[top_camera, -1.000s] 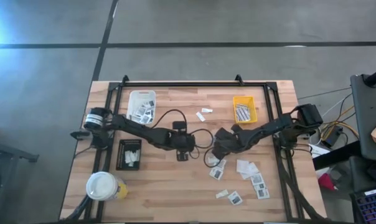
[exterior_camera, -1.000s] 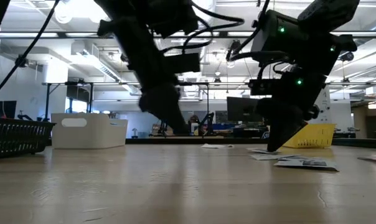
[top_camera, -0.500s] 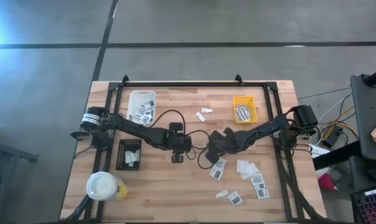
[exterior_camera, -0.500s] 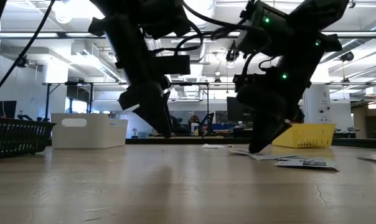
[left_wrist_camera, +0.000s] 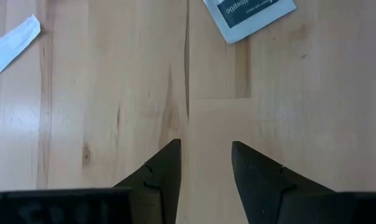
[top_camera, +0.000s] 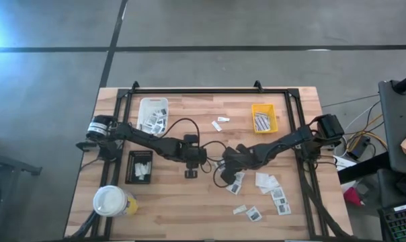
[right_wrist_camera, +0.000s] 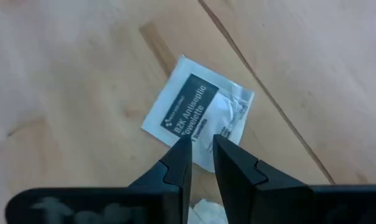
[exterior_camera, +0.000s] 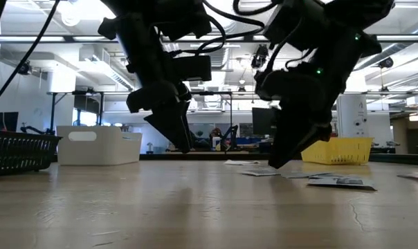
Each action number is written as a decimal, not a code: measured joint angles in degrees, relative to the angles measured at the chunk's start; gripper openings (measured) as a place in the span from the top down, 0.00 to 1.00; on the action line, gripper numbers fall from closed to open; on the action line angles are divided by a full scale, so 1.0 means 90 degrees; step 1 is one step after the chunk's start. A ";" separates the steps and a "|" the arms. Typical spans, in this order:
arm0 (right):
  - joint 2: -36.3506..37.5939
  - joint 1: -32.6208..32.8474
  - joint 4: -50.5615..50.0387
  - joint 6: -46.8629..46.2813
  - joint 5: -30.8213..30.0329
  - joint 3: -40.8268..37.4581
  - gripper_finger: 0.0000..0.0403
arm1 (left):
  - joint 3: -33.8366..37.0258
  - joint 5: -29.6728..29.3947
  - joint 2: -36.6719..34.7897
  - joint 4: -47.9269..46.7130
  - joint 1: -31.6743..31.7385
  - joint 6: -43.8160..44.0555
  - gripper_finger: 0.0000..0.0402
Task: Pick & Place First Aid Supplies
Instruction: Put the gray towelette pack into the white bin
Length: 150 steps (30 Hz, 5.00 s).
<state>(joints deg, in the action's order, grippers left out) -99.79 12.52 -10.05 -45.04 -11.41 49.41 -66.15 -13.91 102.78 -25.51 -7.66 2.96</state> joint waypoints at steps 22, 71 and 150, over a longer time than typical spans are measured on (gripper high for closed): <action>0.1805 0.0916 -0.1819 0.0630 -0.0341 -0.0012 0.84 | 0.0520 0.0921 0.0000 0.3209 -0.0078 -0.1041 0.66; 0.0926 0.1823 -0.2454 0.5574 -0.2389 0.0517 0.84 | 0.0855 0.0263 0.1257 0.5058 -0.0073 -0.0629 1.00; -0.0604 0.1152 -0.0161 0.7857 -0.2594 0.0306 0.98 | 0.0933 0.0178 0.1399 0.5410 -0.0061 0.2123 1.00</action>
<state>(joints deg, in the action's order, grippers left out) -105.23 22.89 -11.49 25.67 -34.76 52.16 -57.76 -12.31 115.38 23.18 -8.21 22.07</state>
